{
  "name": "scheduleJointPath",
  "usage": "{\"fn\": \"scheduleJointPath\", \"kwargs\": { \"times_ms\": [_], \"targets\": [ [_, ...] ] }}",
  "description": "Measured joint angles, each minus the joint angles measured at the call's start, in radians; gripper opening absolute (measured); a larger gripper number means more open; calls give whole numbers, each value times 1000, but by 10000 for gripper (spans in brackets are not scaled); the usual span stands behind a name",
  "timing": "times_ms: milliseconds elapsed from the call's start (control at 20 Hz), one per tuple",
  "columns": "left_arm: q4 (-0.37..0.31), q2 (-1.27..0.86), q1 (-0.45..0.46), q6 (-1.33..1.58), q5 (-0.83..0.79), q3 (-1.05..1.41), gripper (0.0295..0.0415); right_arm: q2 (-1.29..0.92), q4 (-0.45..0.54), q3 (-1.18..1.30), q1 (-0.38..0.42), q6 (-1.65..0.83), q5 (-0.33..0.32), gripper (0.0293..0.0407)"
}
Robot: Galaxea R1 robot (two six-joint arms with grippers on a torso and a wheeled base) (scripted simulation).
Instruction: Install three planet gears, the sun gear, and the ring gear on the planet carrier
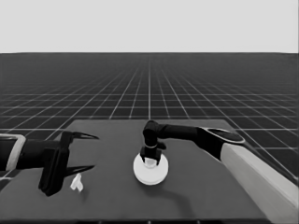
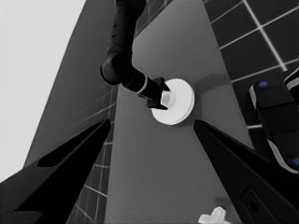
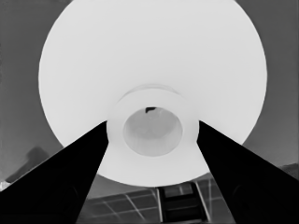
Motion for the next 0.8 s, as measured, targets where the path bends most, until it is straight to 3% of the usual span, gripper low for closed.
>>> {"fn": "scheduleJointPath", "kwargs": {
  "times_ms": [800],
  "targets": [
    [0,0,0,0,0,0,385,0,0,0,0,140,0,348]
  ]
}}
